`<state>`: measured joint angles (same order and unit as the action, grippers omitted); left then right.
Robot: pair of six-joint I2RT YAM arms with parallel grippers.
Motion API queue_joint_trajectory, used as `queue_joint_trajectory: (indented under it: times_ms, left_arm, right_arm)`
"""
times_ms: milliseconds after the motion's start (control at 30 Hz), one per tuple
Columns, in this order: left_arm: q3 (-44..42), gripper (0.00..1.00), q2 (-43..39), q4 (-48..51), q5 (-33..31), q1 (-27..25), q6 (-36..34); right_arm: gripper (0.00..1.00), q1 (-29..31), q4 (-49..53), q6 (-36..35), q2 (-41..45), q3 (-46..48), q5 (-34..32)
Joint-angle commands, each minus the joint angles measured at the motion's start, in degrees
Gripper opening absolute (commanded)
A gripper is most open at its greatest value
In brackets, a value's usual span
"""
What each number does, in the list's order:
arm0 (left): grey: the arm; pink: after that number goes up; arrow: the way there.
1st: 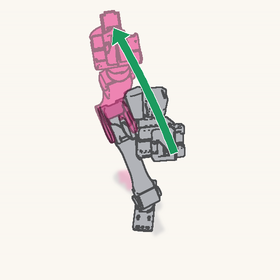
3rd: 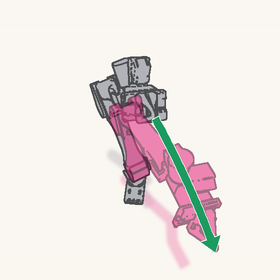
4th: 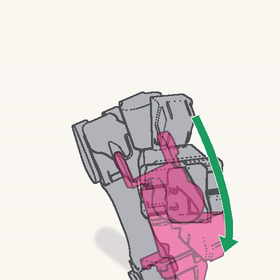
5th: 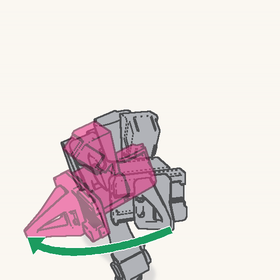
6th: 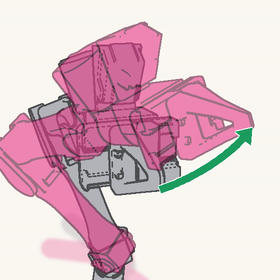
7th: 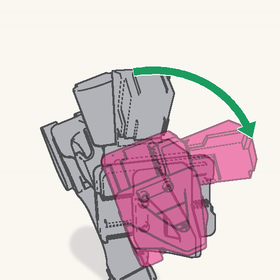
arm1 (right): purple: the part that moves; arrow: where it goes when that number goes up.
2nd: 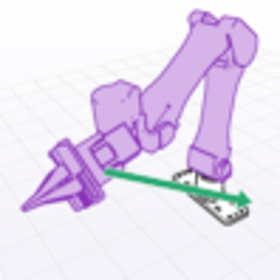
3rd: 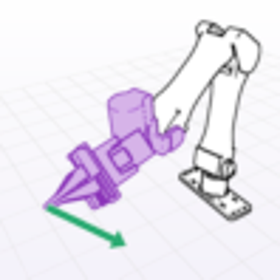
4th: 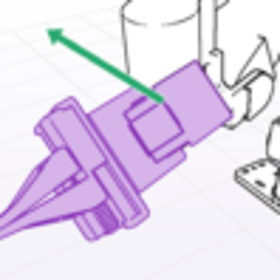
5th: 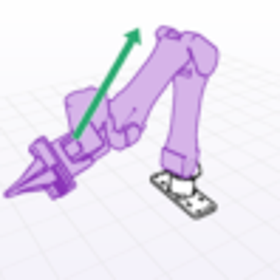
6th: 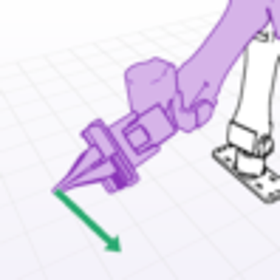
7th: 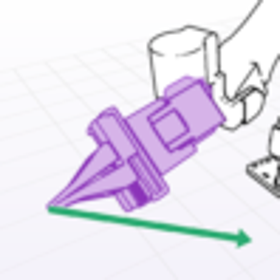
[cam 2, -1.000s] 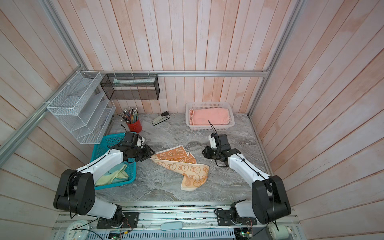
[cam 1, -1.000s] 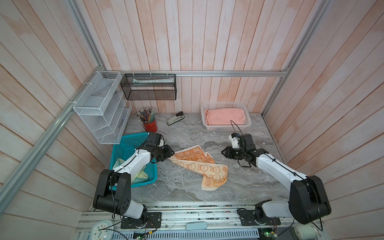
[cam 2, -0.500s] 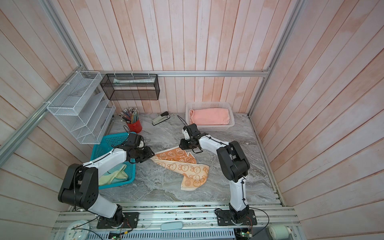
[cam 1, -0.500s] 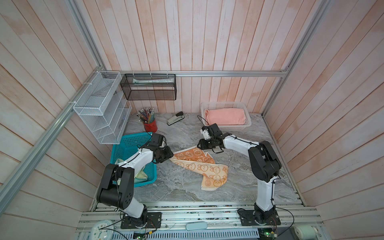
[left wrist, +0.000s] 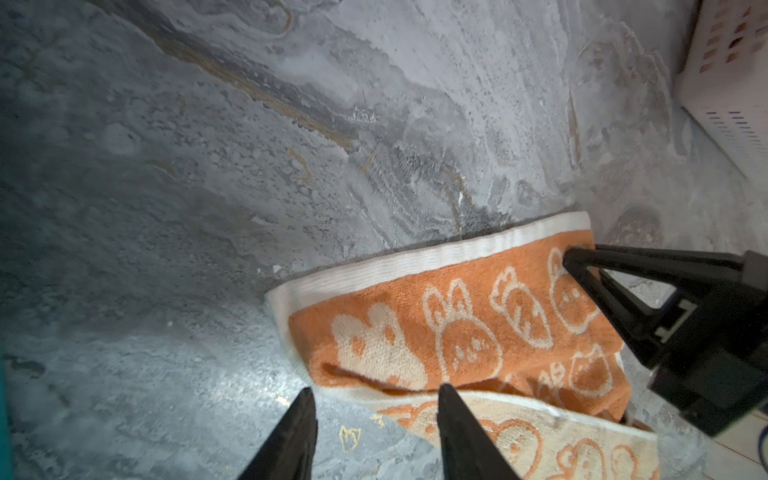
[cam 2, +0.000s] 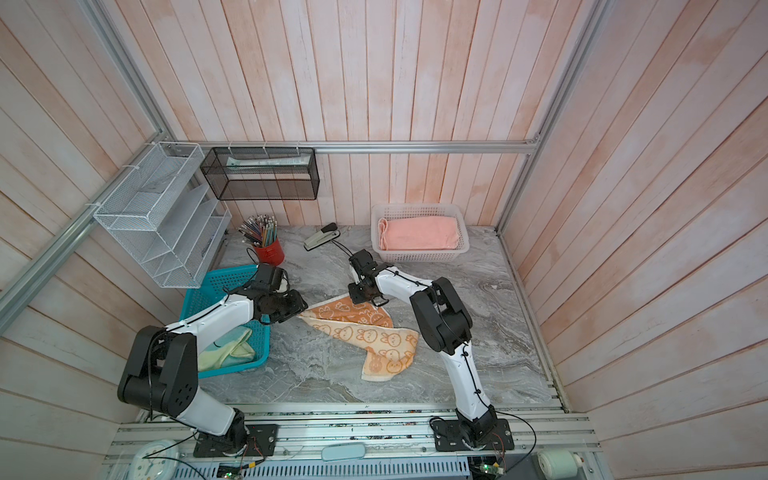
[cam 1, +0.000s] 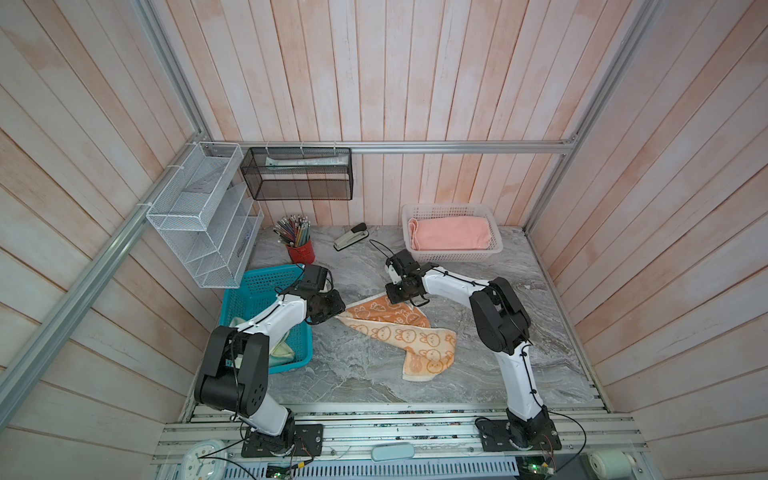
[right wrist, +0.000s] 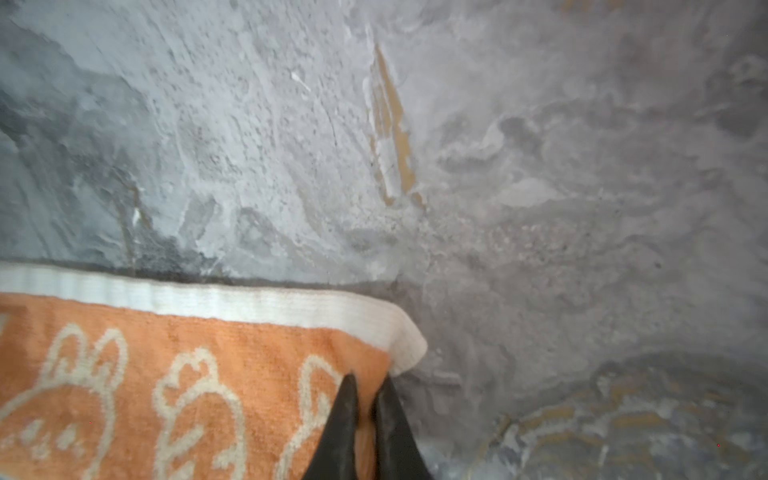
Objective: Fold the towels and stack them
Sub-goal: 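Grasp the orange towel's edge with the right gripper while the left gripper holds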
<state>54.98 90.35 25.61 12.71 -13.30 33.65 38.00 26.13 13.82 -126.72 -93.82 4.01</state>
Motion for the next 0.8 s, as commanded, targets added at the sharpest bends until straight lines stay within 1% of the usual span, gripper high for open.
queue_joint_trajectory:
  times_ms: [0,67,200,333,433,567,633,767]
  left_arm:
    - [1.4,0.5,1.1,0.1,-0.7,-0.3,-0.5]
    - [1.5,0.5,1.4,-0.3,-0.2,-1.1,-0.2]
    - [3.1,0.5,4.3,0.1,-1.1,-3.0,0.5]
    - [5.0,0.5,8.6,-0.6,-0.5,-3.6,1.5]
    - [6.3,0.51,10.8,-1.7,-0.7,-3.4,1.9]
    - [8.0,0.51,13.2,-3.6,1.5,-1.8,3.4]
    - [9.0,0.5,14.3,-3.8,1.6,-1.0,4.6]
    - [10.0,0.5,15.9,-5.2,3.3,-0.8,6.1]
  right_arm:
    - [0.03,0.2,5.8,-0.6,-1.0,3.6,-6.3]
    - [0.0,-0.2,4.0,-0.5,1.5,7.4,-7.3]
    - [0.0,-1.7,-0.7,0.2,7.0,16.3,-5.9]
    - [0.0,-2.1,-2.7,0.4,9.6,21.1,-5.4]
    - [0.0,-2.3,-3.6,0.2,10.2,22.9,-4.9]
    - [0.0,-2.6,-4.3,0.1,10.2,23.6,-4.1]
    - [0.0,-2.7,-4.6,-0.1,10.2,23.5,-4.0]
    - [0.0,-2.9,-4.7,-0.3,10.0,23.1,-3.8]
